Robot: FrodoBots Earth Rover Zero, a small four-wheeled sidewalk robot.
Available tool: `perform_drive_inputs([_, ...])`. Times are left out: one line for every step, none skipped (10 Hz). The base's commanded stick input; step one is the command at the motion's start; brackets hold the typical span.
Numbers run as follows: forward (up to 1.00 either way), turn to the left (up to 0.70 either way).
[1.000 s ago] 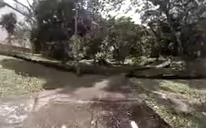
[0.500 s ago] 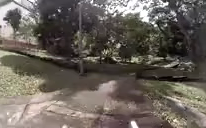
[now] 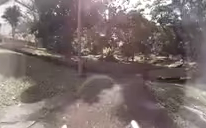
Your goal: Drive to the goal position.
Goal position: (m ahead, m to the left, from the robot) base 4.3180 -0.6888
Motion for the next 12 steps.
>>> perform_drive_inputs([0.00,0.00])
perform_drive_inputs([0.09,-0.03])
perform_drive_inputs([0.29,-0.12])
perform_drive_inputs([0.50,-0.20])
perform_drive_inputs([0.71,-0.28])
perform_drive_inputs([0.85,-0.34])
perform_drive_inputs([0.85,-0.34])
perform_drive_inputs([0.85,-0.34])
perform_drive_inputs([0.08,-0.03])
perform_drive_inputs([0.00,0.00])
perform_drive_inputs([0.00,0.00])
perform_drive_inputs([0.00,0.00])
